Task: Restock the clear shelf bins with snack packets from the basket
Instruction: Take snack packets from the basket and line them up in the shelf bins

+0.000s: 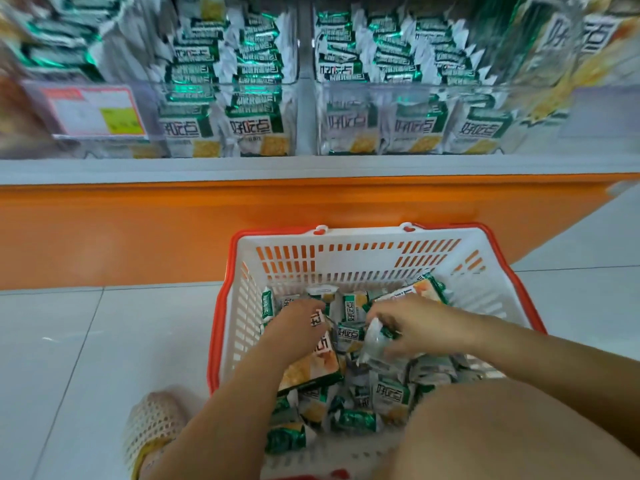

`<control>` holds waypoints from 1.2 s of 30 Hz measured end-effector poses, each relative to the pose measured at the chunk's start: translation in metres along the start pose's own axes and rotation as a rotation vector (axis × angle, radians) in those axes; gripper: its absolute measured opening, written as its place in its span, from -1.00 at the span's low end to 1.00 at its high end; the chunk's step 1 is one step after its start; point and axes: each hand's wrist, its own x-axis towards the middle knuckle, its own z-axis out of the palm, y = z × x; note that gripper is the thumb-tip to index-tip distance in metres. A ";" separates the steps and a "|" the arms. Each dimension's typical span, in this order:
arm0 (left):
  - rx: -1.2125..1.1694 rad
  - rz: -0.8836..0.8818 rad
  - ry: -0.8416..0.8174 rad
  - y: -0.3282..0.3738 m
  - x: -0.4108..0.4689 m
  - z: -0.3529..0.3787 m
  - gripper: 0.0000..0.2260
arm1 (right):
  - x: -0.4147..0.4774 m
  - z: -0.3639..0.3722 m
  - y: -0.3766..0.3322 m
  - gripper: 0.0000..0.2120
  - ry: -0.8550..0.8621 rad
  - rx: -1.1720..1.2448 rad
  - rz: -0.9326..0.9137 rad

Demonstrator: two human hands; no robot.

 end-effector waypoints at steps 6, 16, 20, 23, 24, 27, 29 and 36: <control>-0.773 -0.011 -0.147 0.052 -0.040 -0.084 -0.76 | -0.034 -0.071 -0.047 -0.68 0.389 0.051 -0.223; -0.774 0.328 -0.203 0.068 -0.101 -0.196 -0.84 | -0.072 -0.133 -0.121 -0.63 0.721 -0.147 -0.504; -0.532 0.361 -0.015 0.074 -0.124 -0.248 -0.83 | -0.077 -0.160 -0.146 -0.70 0.720 0.160 -0.444; -0.217 0.347 0.155 0.080 -0.140 -0.275 -0.76 | -0.069 -0.181 -0.173 -0.51 0.737 0.329 -0.400; -0.123 0.351 0.213 0.081 -0.143 -0.281 -0.74 | -0.063 -0.187 -0.182 -0.46 0.724 0.343 -0.385; -0.163 0.409 0.280 0.078 -0.147 -0.293 -0.72 | -0.044 -0.198 -0.204 -0.41 0.700 0.269 -0.357; -0.330 0.449 0.277 0.072 -0.144 -0.298 -0.74 | -0.034 -0.202 -0.211 -0.45 0.729 0.254 -0.358; -0.551 0.395 0.342 0.039 -0.120 -0.312 -0.71 | 0.008 -0.216 -0.222 -0.53 0.880 0.494 -0.290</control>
